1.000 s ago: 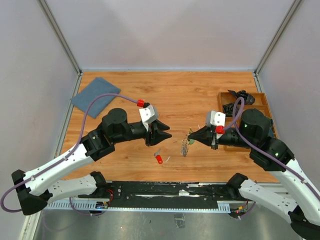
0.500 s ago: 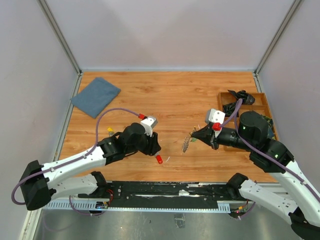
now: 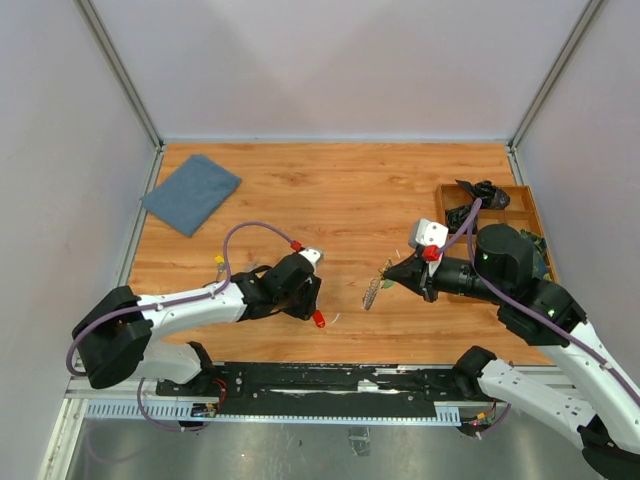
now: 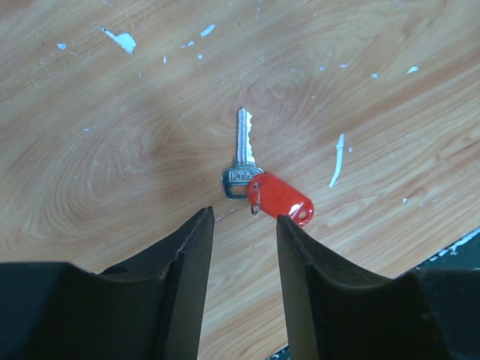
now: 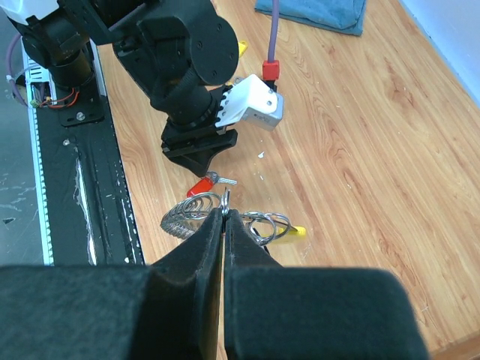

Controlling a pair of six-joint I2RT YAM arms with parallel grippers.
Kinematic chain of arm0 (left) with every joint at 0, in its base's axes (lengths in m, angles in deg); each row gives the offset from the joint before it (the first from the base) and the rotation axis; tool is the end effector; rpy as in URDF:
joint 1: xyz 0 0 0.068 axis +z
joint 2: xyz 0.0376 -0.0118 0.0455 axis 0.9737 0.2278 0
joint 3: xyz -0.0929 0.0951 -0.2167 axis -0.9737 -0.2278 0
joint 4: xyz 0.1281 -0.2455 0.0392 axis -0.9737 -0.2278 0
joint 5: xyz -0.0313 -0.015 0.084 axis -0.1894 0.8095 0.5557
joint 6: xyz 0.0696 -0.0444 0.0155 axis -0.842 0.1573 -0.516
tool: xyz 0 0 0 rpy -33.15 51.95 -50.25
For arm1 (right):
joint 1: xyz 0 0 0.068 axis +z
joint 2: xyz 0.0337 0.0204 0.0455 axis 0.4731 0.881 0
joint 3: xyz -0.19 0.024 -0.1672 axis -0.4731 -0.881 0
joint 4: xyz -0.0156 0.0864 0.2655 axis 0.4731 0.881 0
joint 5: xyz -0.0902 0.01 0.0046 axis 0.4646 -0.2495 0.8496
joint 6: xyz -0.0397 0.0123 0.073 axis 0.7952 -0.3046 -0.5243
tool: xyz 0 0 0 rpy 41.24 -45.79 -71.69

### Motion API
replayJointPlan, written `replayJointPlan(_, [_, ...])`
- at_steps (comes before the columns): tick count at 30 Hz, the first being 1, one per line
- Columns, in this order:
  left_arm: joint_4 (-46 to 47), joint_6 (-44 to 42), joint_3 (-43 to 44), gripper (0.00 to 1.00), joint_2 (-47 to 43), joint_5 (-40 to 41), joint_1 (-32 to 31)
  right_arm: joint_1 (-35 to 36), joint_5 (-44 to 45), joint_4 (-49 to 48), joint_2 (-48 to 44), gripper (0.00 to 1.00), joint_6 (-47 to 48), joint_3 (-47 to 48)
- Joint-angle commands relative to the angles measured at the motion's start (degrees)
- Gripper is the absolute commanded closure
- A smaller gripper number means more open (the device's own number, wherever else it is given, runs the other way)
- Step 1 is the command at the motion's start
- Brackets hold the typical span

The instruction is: Put the keys on the keyring

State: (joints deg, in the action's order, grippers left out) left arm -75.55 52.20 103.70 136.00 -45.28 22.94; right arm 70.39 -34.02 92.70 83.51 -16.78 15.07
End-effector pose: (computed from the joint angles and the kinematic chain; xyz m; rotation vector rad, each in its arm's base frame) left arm 0.1777 -0.2298 0.1229 0.5642 2.4578 -0.4550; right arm 0.1223 0.1571 0.3893 -1.1420 1.4480 0.8067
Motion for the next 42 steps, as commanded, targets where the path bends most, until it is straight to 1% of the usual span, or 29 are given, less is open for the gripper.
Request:
replayJointPlan(1, [1.4,-1.0,0.4,0.57,2.3,0.2,-0.6,1.0,0.3,-0.7,-0.5,1.0,-0.8,-0.5])
replayJointPlan(10, [3.9,-2.0,0.5,0.6,5.0,-1.4,-1.0,0.9,0.1,-0.9,-0.1,1.0,-1.1,-0.6])
replayJointPlan(16, [4.1,-2.5,0.7,0.66,6.8,-1.9,-1.2,0.9,0.1,-0.9,-0.1,0.99,-1.1,-0.6])
replayJointPlan(19, [4.1,-2.6,1.0,0.73,7.1,-2.2,-1.4,0.9,0.1,-0.9,-0.1,1.0,-1.1,-0.6])
replayJointPlan(25, [3.6,-3.2,1.1,0.93,6.0,-1.8,-1.5,1.0,0.4,-0.8,-0.3,1.0,-1.2,-0.6])
replayJointPlan(28, [3.5,-3.8,0.9,0.99,3.2,-0.2,-1.6,1.0,1.4,-0.3,-0.5,0.99,-1.6,0.0])
replayJointPlan(33, [4.1,-7.9,0.6,0.99,-4.0,1.8,-1.5,1.0,1.8,1.1,-0.4,1.0,-2.4,1.4])
replayJointPlan(39, [7.2,-14.0,-0.5,1.0,-15.1,-1.5,-1.6,1.0,-1.2,1.5,0.3,1.0,-4.0,2.8])
replayJointPlan(42, [5.6,-17.9,1.1,0.99,-18.3,-3.5,-1.5,0.9,-4.6,0.2,1.0,1.0,-6.1,3.1])
